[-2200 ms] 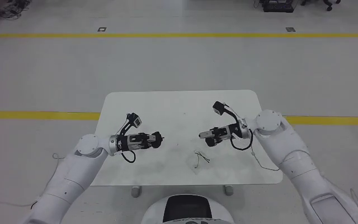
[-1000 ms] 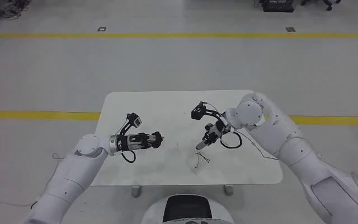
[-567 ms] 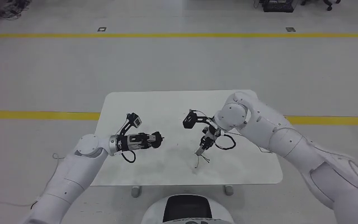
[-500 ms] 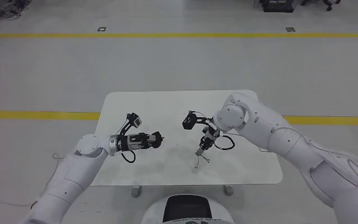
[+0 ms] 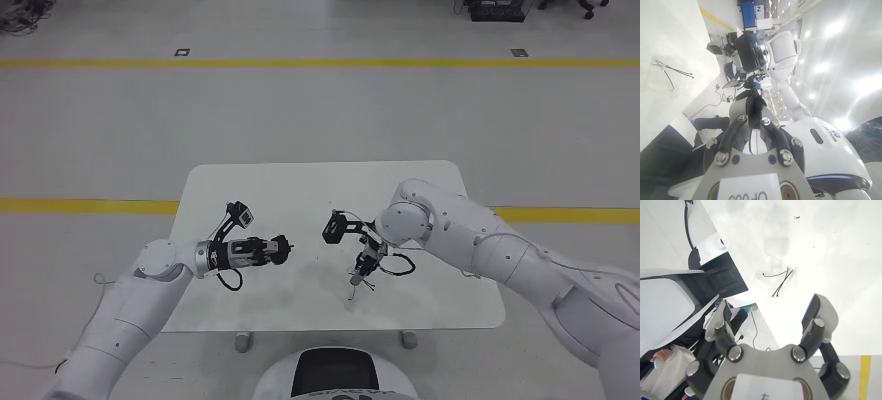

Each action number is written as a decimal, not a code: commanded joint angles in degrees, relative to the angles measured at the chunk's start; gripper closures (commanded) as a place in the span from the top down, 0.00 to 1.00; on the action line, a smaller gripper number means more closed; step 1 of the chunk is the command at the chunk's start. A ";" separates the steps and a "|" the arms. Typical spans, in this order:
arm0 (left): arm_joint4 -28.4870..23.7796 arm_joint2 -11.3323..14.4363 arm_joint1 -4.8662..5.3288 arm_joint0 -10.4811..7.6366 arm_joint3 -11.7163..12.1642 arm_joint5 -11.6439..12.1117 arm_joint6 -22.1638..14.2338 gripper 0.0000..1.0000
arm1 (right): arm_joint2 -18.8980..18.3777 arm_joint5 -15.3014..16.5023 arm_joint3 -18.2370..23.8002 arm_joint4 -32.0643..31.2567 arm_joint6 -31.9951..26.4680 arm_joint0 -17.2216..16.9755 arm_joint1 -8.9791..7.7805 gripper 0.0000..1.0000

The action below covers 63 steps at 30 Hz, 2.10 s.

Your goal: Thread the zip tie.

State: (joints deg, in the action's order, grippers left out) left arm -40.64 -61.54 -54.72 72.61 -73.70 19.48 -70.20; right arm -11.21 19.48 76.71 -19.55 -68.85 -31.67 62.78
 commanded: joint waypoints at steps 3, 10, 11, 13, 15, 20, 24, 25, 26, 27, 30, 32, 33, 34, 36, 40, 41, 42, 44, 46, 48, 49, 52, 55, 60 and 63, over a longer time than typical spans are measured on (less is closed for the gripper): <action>0.00 0.00 0.00 0.00 0.00 0.00 0.00 0.00 | 1.47 0.00 1.35 -4.34 -0.69 -0.18 0.10 1.00; 0.00 0.00 0.00 0.00 0.00 0.00 0.00 0.00 | 1.47 0.00 2.21 -11.86 -0.89 -2.40 1.16 1.00; 0.00 0.00 0.00 0.00 0.00 0.00 0.00 0.00 | 1.47 0.00 2.17 -12.55 -0.68 -2.65 1.32 1.00; 0.00 0.00 0.00 0.00 0.00 0.00 0.00 0.00 | 1.47 0.00 1.93 -13.87 -0.08 -3.20 1.63 1.00; 0.00 0.00 0.00 0.00 0.00 0.00 0.00 0.00 | 1.47 0.00 2.33 -16.41 0.53 -4.05 2.03 1.00; 0.00 0.00 0.00 0.00 0.00 0.00 0.00 0.00 | 1.47 0.00 2.75 -17.55 0.72 -4.42 2.17 1.00; 0.00 0.00 0.00 0.00 0.00 0.00 0.00 0.00 | 1.47 0.00 2.75 -17.55 0.72 -4.42 2.17 1.00; 0.00 0.00 0.00 0.00 0.00 0.00 0.00 0.00 | 1.47 -0.21 2.58 -18.12 1.61 -4.92 2.17 1.00; 0.00 0.00 0.00 0.00 0.00 0.00 0.00 0.00 | 1.47 0.00 2.51 -19.31 1.73 -5.24 2.19 1.00; 0.00 0.00 0.00 0.00 0.00 0.00 0.00 0.00 | 1.47 0.00 2.68 -20.70 1.20 -5.82 2.32 1.00; 0.00 0.00 0.00 0.00 0.00 0.00 0.00 0.00 | 1.47 0.00 2.71 -22.24 1.17 -6.63 2.77 1.00; 0.00 0.00 0.00 0.00 0.00 0.00 0.00 0.00 | 1.47 0.00 2.32 -23.24 1.36 -7.10 3.20 1.00; 0.00 0.00 0.00 0.00 0.00 0.00 0.00 0.00 | 1.47 0.00 2.26 -23.69 1.49 -7.36 3.40 1.00; 0.00 0.00 0.00 0.00 0.00 0.00 0.00 0.00 | 1.47 0.00 2.09 -24.26 1.84 -7.65 3.65 1.00; 0.00 0.00 0.00 0.00 0.00 0.00 0.00 0.00 | 1.47 0.00 1.82 -25.28 2.18 -8.13 4.02 0.92; 0.00 0.00 0.00 0.00 0.00 0.00 0.00 0.00 | 1.47 0.00 0.62 -26.65 3.22 -8.93 4.79 0.51; 0.00 0.00 0.00 0.00 0.00 0.00 0.00 0.00 | 1.47 0.00 0.16 -26.85 3.54 -9.13 5.02 0.50; 0.00 0.00 0.00 0.00 0.00 0.00 0.00 0.00 | 1.47 0.00 -0.20 -26.92 3.78 -9.25 5.18 0.48; 0.00 0.00 0.00 0.00 0.00 0.00 0.00 0.00 | 1.47 0.00 -1.39 -26.76 4.41 -9.48 5.54 0.45; 0.00 0.00 0.00 0.00 0.00 0.00 0.00 0.00 | 1.47 0.00 -2.21 -26.80 4.97 -9.55 5.82 0.44; 0.00 0.00 0.00 0.00 0.00 0.00 0.00 0.00 | 1.47 0.00 -2.77 -26.89 5.34 -9.70 6.15 0.41; 0.00 0.00 0.00 0.00 0.00 0.00 0.00 0.00 | 1.47 0.00 -2.97 -26.96 5.43 -9.74 6.29 0.40; 0.00 0.00 0.00 0.00 0.00 0.00 0.00 0.00 | 1.47 0.00 -3.47 -27.30 5.57 -10.06 6.81 0.40; 0.00 0.00 0.00 0.00 0.00 0.00 0.00 0.00 | 1.47 0.00 -4.21 -27.56 5.85 -10.43 7.37 0.40; 0.00 0.00 0.00 0.00 0.00 0.00 0.00 0.00 | 1.47 0.00 -6.15 -28.05 5.85 -10.99 8.34 0.39; 0.00 0.00 0.00 0.00 0.00 0.00 0.00 0.00 | 1.47 0.00 -7.04 -28.32 5.96 -11.24 8.94 0.39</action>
State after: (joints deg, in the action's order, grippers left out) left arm -40.64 -61.54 -54.72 72.61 -73.70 19.48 -70.20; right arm -9.74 19.48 69.87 -47.82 -62.92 -42.86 71.60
